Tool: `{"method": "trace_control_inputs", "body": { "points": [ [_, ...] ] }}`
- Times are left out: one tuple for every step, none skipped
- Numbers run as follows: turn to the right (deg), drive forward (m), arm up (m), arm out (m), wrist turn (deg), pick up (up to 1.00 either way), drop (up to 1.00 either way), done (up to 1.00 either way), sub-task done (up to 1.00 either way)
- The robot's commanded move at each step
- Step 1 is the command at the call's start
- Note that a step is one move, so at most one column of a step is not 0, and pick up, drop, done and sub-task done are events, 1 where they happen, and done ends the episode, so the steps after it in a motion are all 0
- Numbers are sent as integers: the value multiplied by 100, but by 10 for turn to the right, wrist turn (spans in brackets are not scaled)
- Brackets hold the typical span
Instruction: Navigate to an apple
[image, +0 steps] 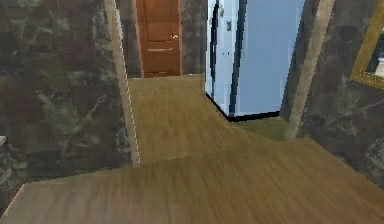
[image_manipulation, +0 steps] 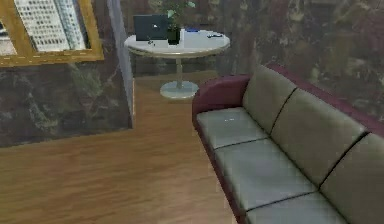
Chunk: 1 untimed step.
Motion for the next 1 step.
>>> {"method": "trace_control_inputs", "body": {
  "points": [
    [0,100,0,0,0,0,0,0,0]
  ]
}}
